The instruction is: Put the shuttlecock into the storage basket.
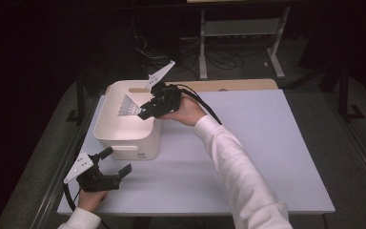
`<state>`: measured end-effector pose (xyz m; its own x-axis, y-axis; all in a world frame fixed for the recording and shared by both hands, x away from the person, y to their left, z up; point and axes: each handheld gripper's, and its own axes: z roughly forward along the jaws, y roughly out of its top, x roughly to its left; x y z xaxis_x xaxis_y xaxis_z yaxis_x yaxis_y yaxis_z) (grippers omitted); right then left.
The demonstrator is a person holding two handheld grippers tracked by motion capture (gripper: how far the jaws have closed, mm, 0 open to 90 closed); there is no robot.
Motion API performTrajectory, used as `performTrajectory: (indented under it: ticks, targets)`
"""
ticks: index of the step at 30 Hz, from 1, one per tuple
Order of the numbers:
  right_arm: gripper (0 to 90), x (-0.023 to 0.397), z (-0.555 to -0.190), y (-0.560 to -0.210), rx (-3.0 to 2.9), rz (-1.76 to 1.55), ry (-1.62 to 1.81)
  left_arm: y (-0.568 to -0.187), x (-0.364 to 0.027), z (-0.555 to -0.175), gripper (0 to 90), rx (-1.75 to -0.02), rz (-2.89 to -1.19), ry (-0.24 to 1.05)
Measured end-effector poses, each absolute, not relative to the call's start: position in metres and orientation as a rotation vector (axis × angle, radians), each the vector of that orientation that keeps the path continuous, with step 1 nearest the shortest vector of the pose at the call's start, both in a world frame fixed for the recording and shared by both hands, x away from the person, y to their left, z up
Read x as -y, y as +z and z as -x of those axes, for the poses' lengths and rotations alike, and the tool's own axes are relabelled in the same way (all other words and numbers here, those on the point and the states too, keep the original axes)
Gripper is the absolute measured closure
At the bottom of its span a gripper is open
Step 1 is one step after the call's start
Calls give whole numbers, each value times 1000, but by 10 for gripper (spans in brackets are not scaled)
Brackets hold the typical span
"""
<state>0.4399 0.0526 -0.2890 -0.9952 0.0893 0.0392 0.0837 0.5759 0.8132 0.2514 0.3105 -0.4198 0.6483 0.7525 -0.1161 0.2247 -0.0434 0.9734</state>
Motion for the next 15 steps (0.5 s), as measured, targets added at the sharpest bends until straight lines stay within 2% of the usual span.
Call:
performTrajectory:
  ticks: [15]
  targets:
    - [635,-66,-440,-301,-2825,-159,1430,-420,-310,-251,0,-826,-1594,510]
